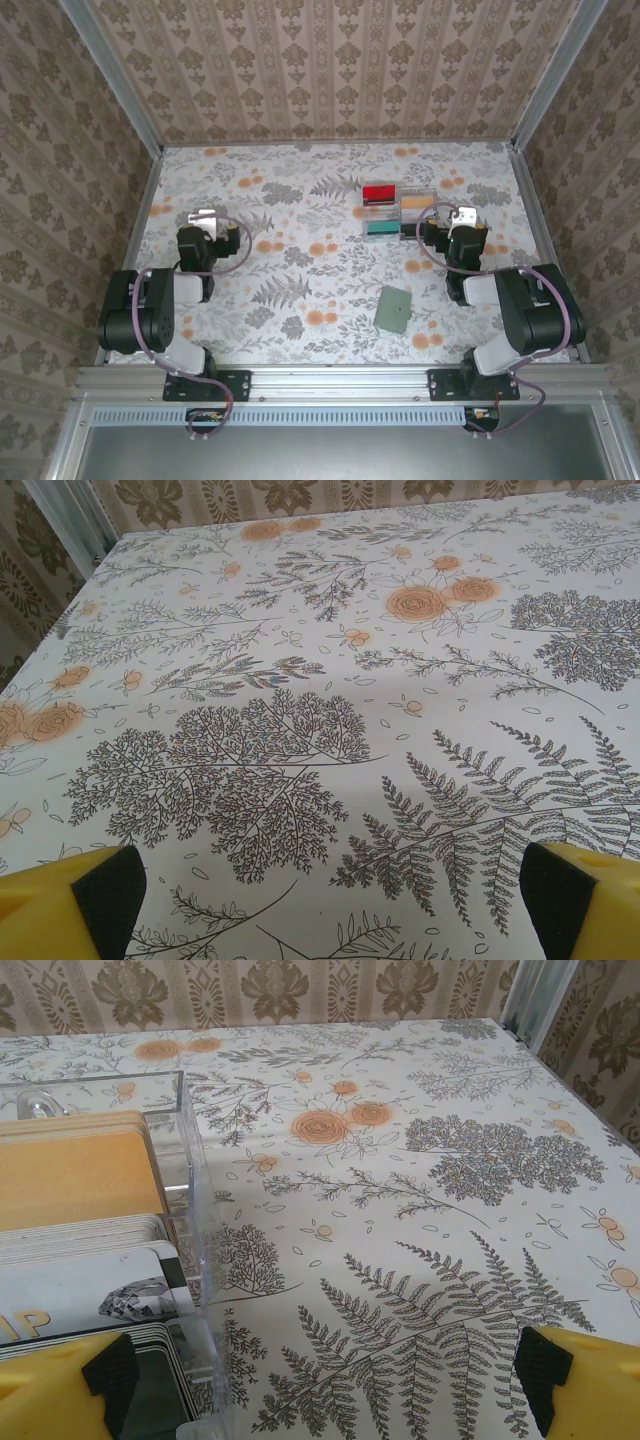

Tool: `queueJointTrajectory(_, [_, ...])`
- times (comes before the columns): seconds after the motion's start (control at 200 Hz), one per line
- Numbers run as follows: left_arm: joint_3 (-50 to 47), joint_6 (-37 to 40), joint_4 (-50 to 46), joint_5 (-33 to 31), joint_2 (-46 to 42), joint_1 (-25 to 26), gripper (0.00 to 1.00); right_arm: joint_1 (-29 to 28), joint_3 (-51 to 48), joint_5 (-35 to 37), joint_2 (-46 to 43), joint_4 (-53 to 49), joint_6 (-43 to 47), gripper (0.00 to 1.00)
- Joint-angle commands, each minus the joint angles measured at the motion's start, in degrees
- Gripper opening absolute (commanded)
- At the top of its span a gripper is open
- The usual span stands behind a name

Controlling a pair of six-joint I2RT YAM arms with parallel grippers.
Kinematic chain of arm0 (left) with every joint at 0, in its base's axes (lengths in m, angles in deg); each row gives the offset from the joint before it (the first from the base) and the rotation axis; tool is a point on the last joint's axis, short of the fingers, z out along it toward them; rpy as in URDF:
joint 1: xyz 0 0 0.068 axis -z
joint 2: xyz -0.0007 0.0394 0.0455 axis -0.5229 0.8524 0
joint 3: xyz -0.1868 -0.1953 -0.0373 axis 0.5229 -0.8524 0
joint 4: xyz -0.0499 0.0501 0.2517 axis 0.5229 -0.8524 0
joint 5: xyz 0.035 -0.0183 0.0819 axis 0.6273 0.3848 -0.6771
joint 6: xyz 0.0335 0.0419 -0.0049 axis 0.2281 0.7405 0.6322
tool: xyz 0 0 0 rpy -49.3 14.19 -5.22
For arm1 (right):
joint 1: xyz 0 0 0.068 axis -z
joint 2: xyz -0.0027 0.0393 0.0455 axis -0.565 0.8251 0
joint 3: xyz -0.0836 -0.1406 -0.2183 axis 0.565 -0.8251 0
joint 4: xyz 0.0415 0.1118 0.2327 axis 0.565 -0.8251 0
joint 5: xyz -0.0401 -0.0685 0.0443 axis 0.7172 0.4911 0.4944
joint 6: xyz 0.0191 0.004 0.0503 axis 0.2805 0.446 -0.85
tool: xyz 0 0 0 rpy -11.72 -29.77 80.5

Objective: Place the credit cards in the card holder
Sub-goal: Move the card holder to the bottom-center of the table.

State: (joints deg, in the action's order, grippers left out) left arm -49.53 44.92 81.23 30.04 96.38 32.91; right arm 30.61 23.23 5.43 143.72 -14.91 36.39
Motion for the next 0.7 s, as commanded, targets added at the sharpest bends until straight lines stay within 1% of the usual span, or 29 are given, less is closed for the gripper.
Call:
queueJointTrajectory(0.0, [1.18, 0.89, -0.22, 1.04, -0.18, -0.47, 1.0, 0.27, 1.02, -0.76, -0.34, 0.5, -0.31, 1.0])
queueJointTrajectory(0.48, [1.01, 0.97, 0.02, 1.11, -0.3, -0.42, 1.0, 0.28, 0.96, -0.87, -0.27, 0.63, -0.31, 1.0])
queueJointTrajectory(0.56, [0.02, 1.79, 1.49, 3.01, -0.65, -0.31, 1.0, 0.27, 0.89, -1.57, -0.38, 0.77, 0.22, 1.0])
queueJointTrajectory(0.63, [-0.88, 2.27, 2.91, 2.23, -0.87, 0.34, 1.0, 0.06, 1.02, -2.8, -0.59, 0.39, 0.89, 1.0])
queueJointTrajectory(0.695, [-1.65, 2.46, 4.27, 1.63, -0.97, 0.7, 1.0, -0.38, 0.78, -2.48, -0.69, 0.87, 1.34, 1.0])
